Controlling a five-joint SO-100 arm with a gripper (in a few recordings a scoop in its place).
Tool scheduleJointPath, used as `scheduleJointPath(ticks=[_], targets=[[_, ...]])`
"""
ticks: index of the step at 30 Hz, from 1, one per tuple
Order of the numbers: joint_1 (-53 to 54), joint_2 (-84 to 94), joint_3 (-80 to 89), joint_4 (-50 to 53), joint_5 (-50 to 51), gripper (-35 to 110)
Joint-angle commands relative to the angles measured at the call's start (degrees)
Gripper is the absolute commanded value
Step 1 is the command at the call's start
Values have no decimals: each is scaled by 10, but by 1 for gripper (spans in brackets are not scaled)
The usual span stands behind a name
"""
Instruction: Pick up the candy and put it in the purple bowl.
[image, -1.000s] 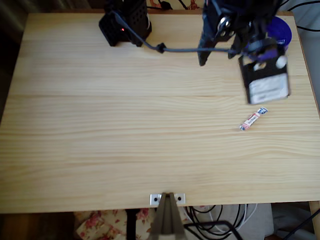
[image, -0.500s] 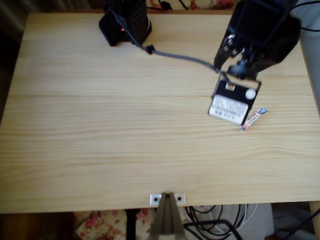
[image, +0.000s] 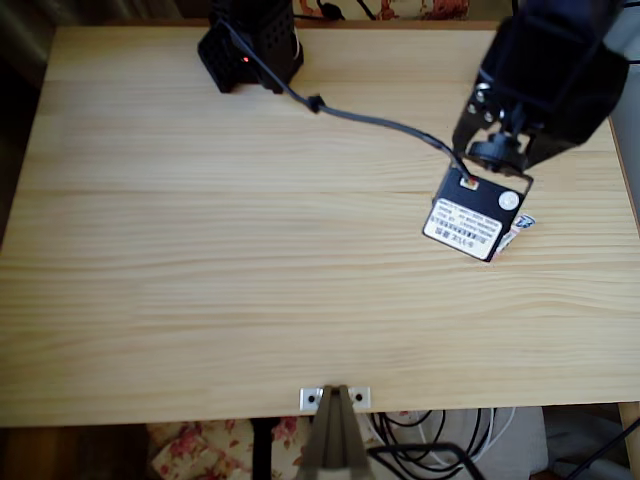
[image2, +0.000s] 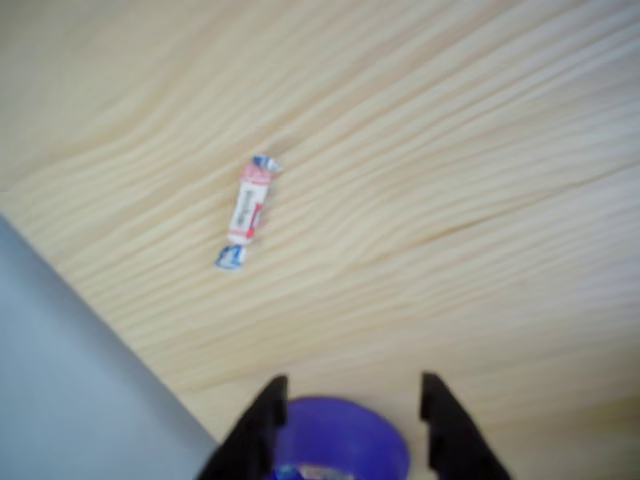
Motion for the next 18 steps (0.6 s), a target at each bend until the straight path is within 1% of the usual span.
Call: scheduleJointPath(ticks=[1,3,8,10,11,12,13,15,18], targets=[[-21,-2,-47,-25,44,20],[-25,-28,-73,-37,57,20],[-17,-125,-204,-4,85,20],[-16,-210,-344,46,104,18],[-15,-281,-467,88,112,18],[-15,-359,-598,105,105,18],[-15,-395,-655,104,112,18],[-16,-401,-649,101,156,10],[-12,-387,-598,103,167,10]])
